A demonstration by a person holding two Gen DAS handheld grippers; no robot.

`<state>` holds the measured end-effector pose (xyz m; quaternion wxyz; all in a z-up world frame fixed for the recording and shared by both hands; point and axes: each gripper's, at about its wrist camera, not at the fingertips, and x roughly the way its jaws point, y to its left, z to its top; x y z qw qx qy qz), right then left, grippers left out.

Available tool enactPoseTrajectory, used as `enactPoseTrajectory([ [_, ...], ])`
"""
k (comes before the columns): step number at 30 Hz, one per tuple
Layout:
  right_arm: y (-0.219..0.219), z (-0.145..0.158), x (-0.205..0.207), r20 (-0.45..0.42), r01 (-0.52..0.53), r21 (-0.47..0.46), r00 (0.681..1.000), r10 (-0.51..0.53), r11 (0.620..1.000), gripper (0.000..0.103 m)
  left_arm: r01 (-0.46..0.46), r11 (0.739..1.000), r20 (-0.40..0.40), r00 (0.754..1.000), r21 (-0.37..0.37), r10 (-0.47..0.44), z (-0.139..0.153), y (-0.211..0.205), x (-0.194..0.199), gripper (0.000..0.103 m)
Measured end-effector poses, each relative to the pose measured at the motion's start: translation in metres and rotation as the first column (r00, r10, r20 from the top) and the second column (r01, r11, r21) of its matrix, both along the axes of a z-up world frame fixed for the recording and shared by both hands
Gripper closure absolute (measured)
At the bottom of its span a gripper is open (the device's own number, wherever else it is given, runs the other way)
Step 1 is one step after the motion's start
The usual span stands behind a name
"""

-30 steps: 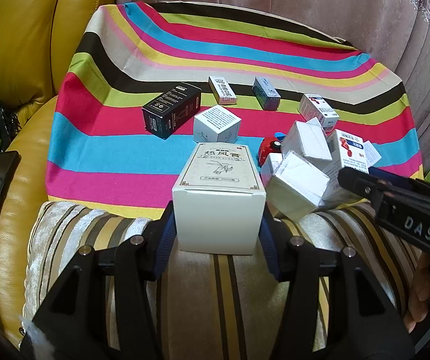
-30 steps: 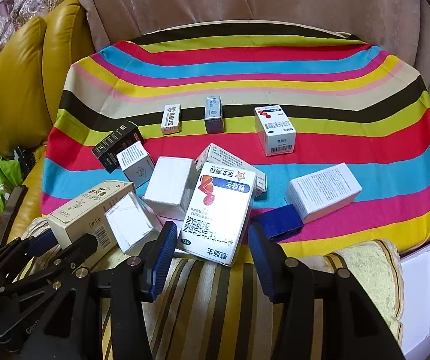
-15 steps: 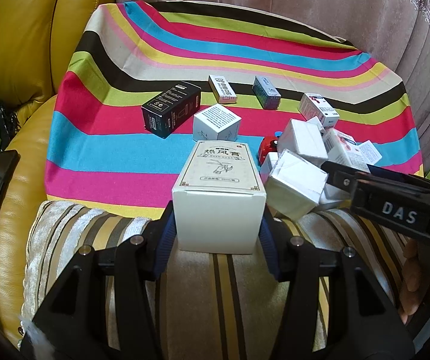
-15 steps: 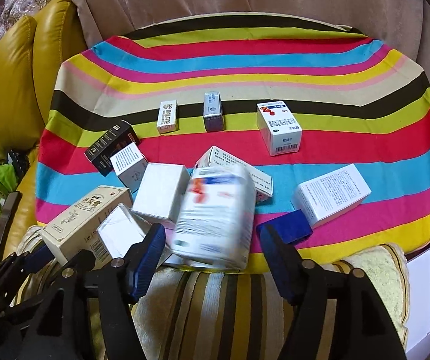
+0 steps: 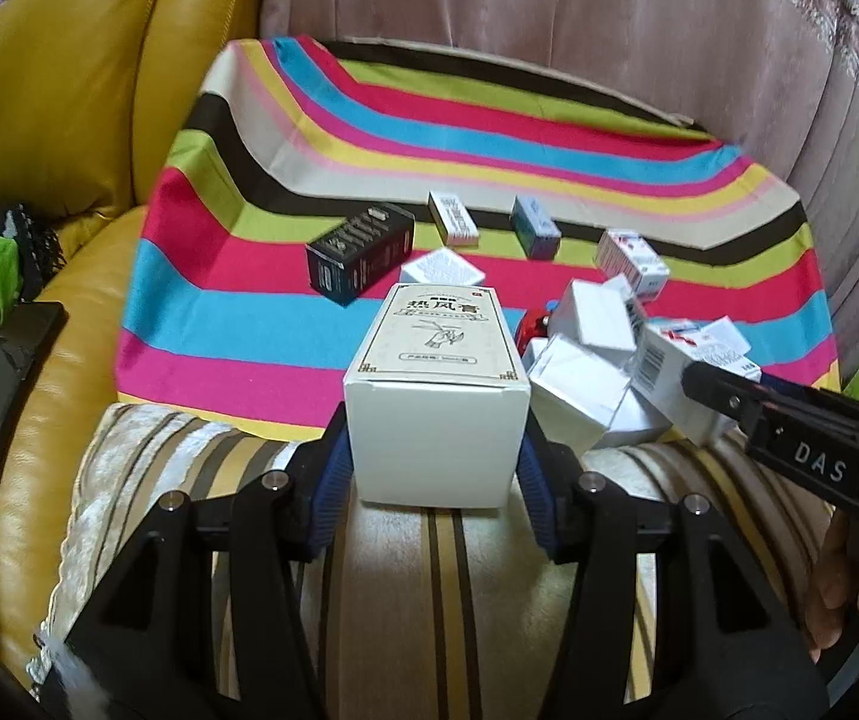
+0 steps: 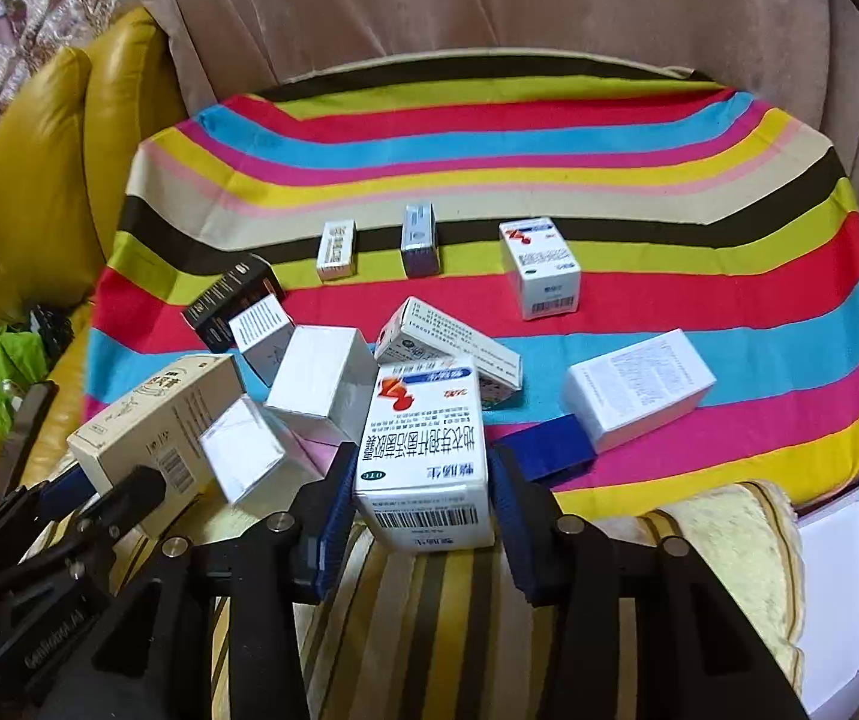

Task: Organize rigid objects
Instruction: 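Carry both boxes into the purple-rimmed storage box and open both tools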

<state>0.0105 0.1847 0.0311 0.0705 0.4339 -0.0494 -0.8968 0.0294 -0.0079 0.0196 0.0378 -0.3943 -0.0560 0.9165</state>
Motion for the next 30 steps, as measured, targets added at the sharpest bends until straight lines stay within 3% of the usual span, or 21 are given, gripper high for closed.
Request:
enactPoseTrajectory([
  [7,0.020,0.011,0.024,-0.035,0.004,-0.017,0.999,-0.004,1.000,0.059,-0.017,1.000,-0.116,0.993,0.005,0.017,0.021,0.003,0.024,0.048],
  [15,0.067,0.020,0.063,-0.060,0.065,-0.029,0.996,-0.067,0.997,0.059,0.108,0.994,-0.163,0.981,-0.015,-0.109,0.036,0.043,0.038,0.048],
  [22,0.129,0.016,0.095,-0.053,0.188,-0.038,0.980,-0.190,0.981,0.059,0.279,0.960,-0.136,0.952,0.026,-0.273,0.040,0.095,0.042,0.048],
  [30,0.196,0.009,0.129,-0.042,0.343,-0.033,0.938,-0.344,0.939,0.059,0.438,0.897,-0.110,0.896,0.054,-0.431,0.047,0.160,0.045,0.048],
])
